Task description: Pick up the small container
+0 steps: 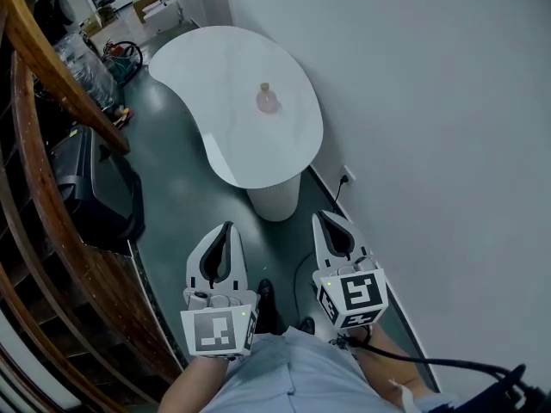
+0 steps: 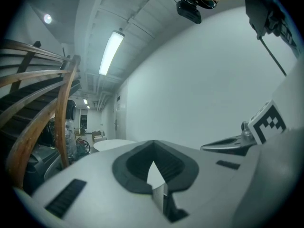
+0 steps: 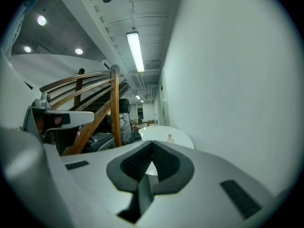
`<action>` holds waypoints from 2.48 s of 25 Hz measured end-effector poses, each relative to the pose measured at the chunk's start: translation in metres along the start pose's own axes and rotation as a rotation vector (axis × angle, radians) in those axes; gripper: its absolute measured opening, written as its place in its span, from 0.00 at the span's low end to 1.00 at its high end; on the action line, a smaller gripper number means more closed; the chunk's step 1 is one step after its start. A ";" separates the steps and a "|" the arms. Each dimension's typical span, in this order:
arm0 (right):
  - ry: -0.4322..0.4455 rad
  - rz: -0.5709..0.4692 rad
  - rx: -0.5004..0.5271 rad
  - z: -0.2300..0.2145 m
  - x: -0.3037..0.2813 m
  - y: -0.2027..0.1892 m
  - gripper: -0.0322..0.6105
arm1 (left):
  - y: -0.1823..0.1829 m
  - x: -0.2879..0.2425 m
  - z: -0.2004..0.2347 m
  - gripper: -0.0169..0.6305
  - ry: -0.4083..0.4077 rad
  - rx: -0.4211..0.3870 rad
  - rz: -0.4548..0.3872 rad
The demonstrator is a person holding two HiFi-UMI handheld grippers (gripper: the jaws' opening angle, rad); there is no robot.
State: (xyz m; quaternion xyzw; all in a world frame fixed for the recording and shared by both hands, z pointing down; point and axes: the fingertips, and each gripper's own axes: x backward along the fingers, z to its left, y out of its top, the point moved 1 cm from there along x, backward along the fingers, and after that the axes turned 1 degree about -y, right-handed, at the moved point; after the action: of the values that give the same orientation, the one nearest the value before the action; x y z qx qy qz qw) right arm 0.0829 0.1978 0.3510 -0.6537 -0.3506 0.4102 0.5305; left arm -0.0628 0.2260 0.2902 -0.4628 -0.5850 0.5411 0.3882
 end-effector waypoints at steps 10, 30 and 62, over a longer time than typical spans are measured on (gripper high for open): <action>-0.057 -0.063 0.051 0.004 -0.093 0.048 0.05 | 0.017 -0.074 0.069 0.02 -0.030 0.008 -0.075; -0.125 -0.014 0.071 -0.011 -0.159 0.047 0.05 | -0.006 -0.149 0.101 0.02 -0.106 0.047 -0.013; 0.088 -0.064 -0.040 -0.108 -0.330 0.080 0.05 | 0.016 -0.317 0.107 0.02 0.005 -0.074 0.009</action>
State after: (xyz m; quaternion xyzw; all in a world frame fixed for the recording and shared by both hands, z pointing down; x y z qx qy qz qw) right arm 0.0447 -0.1564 0.3380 -0.6702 -0.3557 0.3568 0.5451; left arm -0.0776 -0.1080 0.2768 -0.4808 -0.6015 0.5198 0.3700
